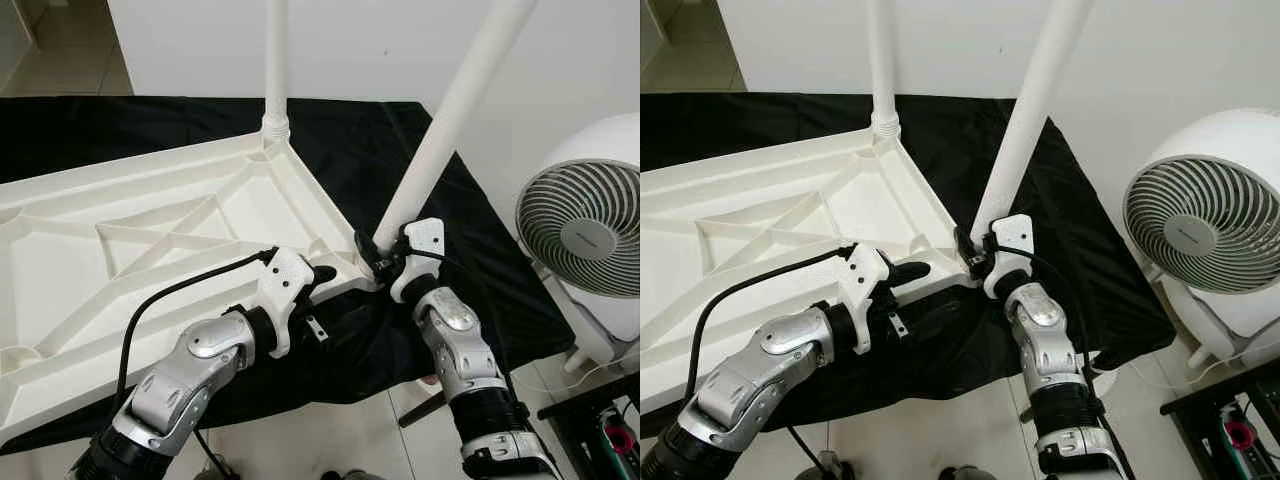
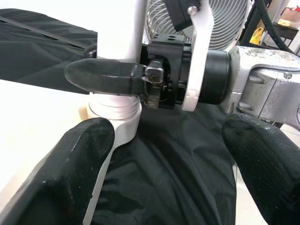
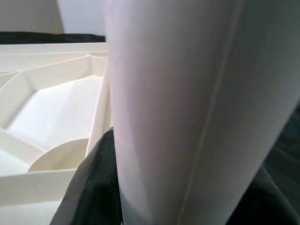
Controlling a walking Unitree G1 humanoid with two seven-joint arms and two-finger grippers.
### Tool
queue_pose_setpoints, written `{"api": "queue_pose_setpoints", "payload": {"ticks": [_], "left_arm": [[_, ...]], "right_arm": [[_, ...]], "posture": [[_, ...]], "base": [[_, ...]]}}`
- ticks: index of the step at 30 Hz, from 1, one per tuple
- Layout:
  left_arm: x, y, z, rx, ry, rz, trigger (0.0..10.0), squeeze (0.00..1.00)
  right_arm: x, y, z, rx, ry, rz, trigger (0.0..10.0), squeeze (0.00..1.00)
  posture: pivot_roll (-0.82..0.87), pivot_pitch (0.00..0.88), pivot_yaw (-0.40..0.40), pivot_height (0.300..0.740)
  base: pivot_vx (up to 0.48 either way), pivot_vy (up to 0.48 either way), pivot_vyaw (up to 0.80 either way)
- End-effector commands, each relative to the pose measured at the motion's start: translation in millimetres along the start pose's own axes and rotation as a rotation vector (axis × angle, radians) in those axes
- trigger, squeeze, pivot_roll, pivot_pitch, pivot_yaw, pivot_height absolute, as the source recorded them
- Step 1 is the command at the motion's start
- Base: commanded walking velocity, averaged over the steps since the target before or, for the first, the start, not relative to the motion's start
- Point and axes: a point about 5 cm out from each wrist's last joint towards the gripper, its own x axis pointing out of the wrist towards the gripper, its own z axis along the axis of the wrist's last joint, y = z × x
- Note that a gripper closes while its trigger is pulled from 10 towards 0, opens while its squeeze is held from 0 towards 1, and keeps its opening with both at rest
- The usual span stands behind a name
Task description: Building children table
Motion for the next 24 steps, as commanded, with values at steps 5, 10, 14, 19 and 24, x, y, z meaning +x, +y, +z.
{"api": "queue_pose_setpoints", "payload": {"ticks": [5,10,14,19,24], "left_arm": [[0.9,-7.8,0,-0.011,-0.003,-0.085,10.0,0.00],[1.2,-7.2,0,-0.015,-0.012,-0.071,10.0,0.00],[1.8,-7.6,0,-0.016,-0.013,-0.070,10.0,0.00],[2.8,-7.5,1,-0.015,-0.017,-0.070,10.0,0.00],[3.5,-6.0,2,-0.015,-0.026,-0.060,10.0,0.00]], "right_arm": [[-5.4,4.7,-21,0.062,0.103,-0.163,10.0,0.00],[-4.7,8.2,-15,0.046,0.095,-0.312,10.0,0.00],[-2.9,9.0,-11,0.039,0.078,-0.387,10.0,0.00],[-1.8,23.2,-11,0.055,0.077,-0.332,10.0,0.00],[-4.3,21.0,-6,0.122,0.036,-0.221,10.0,1.00]], "posture": [[0.08,0.113,-0.089,0.740],[0.09,0.106,-0.105,0.740],[0.09,0.099,-0.105,0.740],[0.09,0.093,-0.107,0.740],[0.09,0.086,-0.113,0.740]], "base": [[0.000,0.000,0.00],[0.000,0.000,0.00],[0.000,0.000,0.00],[0.000,0.000,0.00],[0.000,0.000,0.00]]}}
